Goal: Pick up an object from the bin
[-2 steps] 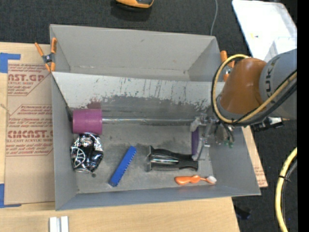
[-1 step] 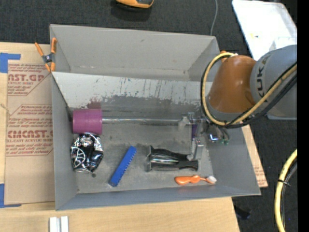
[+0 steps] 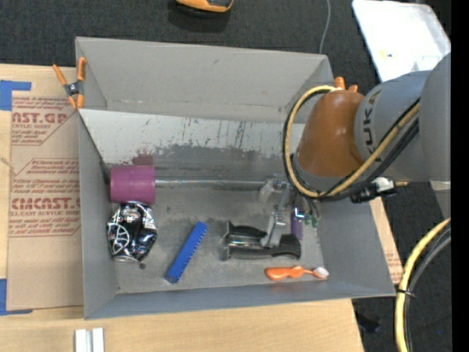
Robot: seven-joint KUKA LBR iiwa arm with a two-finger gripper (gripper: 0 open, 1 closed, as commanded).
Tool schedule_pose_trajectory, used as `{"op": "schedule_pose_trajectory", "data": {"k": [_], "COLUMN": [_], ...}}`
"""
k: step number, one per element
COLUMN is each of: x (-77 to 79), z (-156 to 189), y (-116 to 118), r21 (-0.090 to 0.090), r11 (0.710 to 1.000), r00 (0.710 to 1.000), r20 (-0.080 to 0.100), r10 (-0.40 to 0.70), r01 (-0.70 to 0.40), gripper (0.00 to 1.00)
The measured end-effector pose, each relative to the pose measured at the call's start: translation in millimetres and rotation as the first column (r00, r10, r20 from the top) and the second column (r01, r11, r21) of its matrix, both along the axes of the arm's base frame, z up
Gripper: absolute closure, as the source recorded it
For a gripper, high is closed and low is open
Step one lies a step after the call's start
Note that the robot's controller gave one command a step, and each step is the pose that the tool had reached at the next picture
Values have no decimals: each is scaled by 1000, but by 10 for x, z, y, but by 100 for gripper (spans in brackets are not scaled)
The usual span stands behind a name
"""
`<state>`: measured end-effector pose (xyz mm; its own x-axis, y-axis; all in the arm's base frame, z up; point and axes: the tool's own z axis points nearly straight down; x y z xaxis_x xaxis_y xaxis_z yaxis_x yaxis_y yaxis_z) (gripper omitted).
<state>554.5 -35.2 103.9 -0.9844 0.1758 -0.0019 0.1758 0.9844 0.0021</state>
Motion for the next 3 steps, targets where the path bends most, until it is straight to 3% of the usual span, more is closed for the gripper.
{"op": "schedule_pose_trajectory", "data": {"k": [1,2,3], "x": [-65,-231,-232], "z": [-293,-297,-294], "y": [41,261,261], "r21": [-4,-4,-4], "r11": [969,1000,1000], "r00": [969,1000,1000], "r20": [5,8,8], "r10": [246,22,22], "r01": [-246,-22,-22], "gripper": [0,100,100]}}
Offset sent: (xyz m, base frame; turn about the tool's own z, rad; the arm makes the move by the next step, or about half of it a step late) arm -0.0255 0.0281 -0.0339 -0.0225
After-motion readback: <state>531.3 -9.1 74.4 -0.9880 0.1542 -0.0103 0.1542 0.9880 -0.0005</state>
